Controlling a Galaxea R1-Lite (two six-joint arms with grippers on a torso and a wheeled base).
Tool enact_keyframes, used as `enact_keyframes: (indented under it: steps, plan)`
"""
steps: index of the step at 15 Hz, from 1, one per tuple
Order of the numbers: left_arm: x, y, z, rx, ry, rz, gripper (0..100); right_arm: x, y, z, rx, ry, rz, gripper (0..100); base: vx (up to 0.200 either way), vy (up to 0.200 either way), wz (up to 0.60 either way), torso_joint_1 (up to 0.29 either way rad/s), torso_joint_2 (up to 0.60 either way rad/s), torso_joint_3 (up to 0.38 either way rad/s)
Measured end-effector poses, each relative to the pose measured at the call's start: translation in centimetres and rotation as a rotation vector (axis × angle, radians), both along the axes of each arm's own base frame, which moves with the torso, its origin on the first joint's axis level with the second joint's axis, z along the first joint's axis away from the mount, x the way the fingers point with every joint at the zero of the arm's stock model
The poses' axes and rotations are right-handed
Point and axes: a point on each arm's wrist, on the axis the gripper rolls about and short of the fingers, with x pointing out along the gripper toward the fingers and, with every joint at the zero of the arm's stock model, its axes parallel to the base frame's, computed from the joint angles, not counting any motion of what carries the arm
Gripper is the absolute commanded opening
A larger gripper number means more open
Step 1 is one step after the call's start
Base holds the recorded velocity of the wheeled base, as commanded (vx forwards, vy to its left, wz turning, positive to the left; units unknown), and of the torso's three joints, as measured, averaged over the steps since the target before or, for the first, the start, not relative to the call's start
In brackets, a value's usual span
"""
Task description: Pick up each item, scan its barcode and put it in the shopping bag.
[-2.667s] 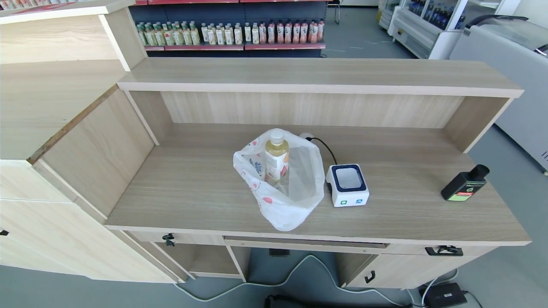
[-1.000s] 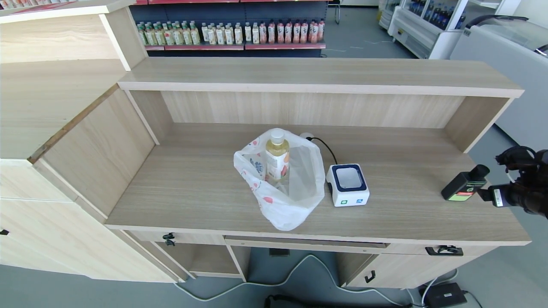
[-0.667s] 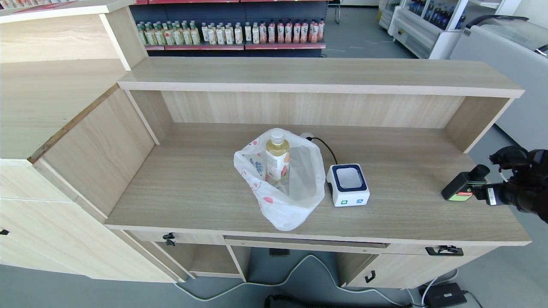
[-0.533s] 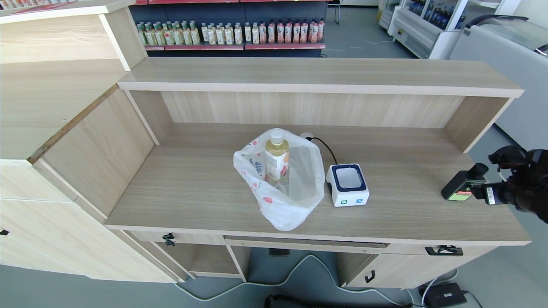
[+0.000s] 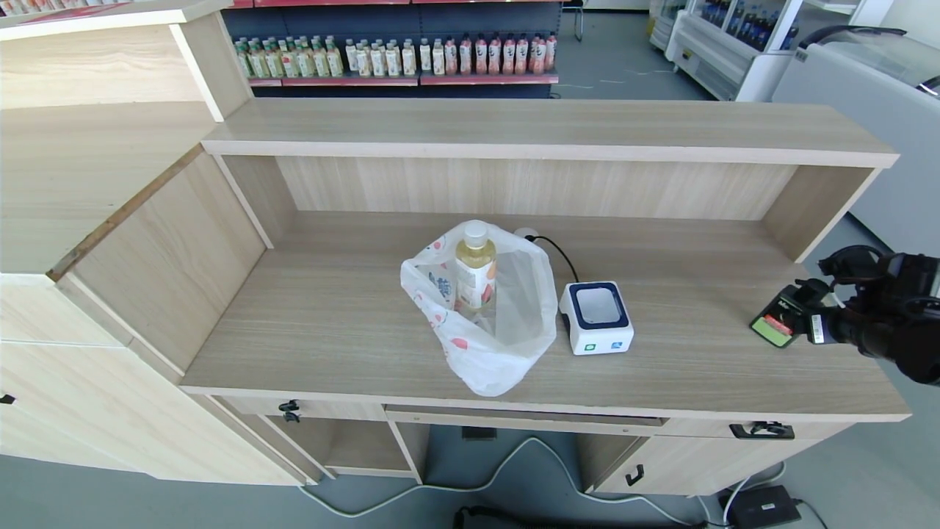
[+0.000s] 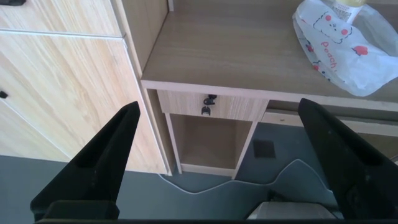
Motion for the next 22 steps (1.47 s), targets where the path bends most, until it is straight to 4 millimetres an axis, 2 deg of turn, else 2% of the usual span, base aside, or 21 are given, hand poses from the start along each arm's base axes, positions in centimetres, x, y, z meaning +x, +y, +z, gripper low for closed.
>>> enact_keyframes:
  steps: [6,11,12,18,22]
  plan:
    - [0.0,0.0,0.0,0.000,0.000,0.000,100,1.1,1.2,-1.2,-0.003,-0.020,0.037,100,0.000,0.000,0.00,0.000,0.00,0.000]
    - [0.0,0.0,0.0,0.000,0.000,0.000,100,2.3,1.3,-1.5,0.031,-0.057,0.147,100,0.000,0.000,0.00,0.000,0.00,0.000]
    - [0.0,0.0,0.0,0.000,0.000,0.000,100,2.4,1.3,-1.6,0.031,-0.059,0.149,0,0.000,0.000,0.00,0.000,0.00,0.000]
    - [0.0,0.0,0.0,0.000,0.000,0.000,100,2.8,1.8,-2.2,0.027,-0.044,0.167,0,0.000,0.000,0.00,0.000,0.00,0.000]
    - [0.0,0.0,0.0,0.000,0.000,0.000,100,2.7,2.1,-1.2,-0.014,-0.054,0.179,0,0.000,0.000,0.00,0.000,0.00,0.000]
